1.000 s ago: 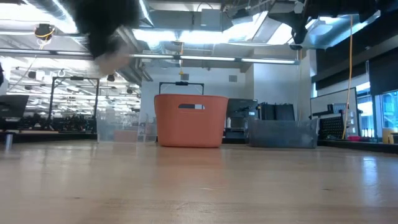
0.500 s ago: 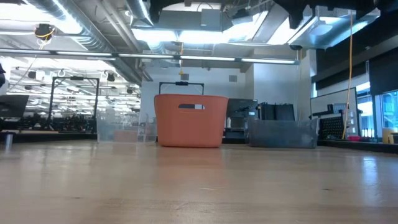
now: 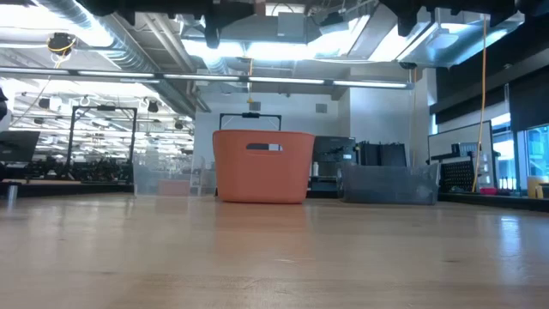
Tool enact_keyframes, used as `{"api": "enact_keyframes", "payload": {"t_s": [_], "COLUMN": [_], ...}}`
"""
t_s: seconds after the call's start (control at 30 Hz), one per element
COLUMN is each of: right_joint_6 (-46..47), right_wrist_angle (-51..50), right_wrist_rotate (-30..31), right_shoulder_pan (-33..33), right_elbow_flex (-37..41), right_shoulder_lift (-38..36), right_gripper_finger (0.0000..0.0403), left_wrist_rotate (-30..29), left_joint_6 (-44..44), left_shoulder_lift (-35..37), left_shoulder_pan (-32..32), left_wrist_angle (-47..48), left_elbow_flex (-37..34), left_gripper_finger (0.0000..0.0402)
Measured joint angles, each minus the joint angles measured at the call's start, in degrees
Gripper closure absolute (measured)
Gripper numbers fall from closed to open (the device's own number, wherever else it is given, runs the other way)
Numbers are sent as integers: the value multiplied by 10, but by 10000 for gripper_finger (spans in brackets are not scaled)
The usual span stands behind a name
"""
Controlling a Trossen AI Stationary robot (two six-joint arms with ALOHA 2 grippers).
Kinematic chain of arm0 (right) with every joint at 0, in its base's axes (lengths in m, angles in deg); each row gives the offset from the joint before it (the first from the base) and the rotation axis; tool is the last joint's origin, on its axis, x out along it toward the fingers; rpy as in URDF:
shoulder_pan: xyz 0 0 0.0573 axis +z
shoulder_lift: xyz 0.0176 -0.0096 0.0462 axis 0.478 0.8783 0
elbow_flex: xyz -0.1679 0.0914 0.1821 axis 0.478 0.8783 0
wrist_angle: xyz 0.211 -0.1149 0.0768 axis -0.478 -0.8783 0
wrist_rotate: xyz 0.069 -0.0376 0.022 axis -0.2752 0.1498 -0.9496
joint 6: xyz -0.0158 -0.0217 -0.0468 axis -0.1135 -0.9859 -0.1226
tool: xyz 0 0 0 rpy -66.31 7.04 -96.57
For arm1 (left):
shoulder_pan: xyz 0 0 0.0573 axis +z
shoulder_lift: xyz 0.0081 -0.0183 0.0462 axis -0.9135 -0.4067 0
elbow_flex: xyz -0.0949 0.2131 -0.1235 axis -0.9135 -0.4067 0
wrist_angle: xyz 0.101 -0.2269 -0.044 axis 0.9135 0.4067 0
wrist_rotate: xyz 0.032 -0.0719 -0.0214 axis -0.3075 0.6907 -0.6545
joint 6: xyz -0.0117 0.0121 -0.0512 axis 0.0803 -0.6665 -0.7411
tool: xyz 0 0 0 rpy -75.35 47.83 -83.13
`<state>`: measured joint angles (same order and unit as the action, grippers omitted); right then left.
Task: Sort & place blocks by color
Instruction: Put the left brown block into the transparent bin
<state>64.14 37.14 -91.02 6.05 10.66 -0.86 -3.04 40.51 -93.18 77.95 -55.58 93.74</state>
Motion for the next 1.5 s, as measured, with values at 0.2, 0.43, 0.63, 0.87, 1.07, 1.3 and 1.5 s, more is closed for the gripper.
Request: {"api": "enact_keyframes", "payload": {"t_s": [0.2, 0.43, 0.63, 0.87, 1.07, 1.3, 1.5], "right_joint_6": [0, 9, 48, 47, 47, 47, 48], "right_wrist_angle": [1, 2, 0, -1, 0, 0, 0], "right_wrist_rotate": [29, 64, 64, 64, 64, 64, 65], "right_shoulder_pan": [0, 0, 0, 0, 0, 0, 0], "right_elbow_flex": [0, 0, 0, 0, 0, 0, 0], "right_shoulder_lift": [2, 30, 63, 88, 90, 90, 90], "right_gripper_finger": [176, 176, 176, 176, 176, 176, 176], "left_wrist_rotate": [-14, -25, 7, 3, -55, -73, -100], "left_joint_6": [76, 168, 200, 202, 196, 196, 196], "left_shoulder_lift": [0, -66, -202, -287, -293, -293, -293], "left_shoulder_pan": [46, 269, 406, 406, 381, 379, 379], "left_wrist_angle": [37, 389, 650, 750, 703, 669, 667], "left_elbow_flex": [19, 193, 296, 260, 231, 231, 231], "left_gripper_finger": [290, 290, 290, 290, 290, 290, 289]}}
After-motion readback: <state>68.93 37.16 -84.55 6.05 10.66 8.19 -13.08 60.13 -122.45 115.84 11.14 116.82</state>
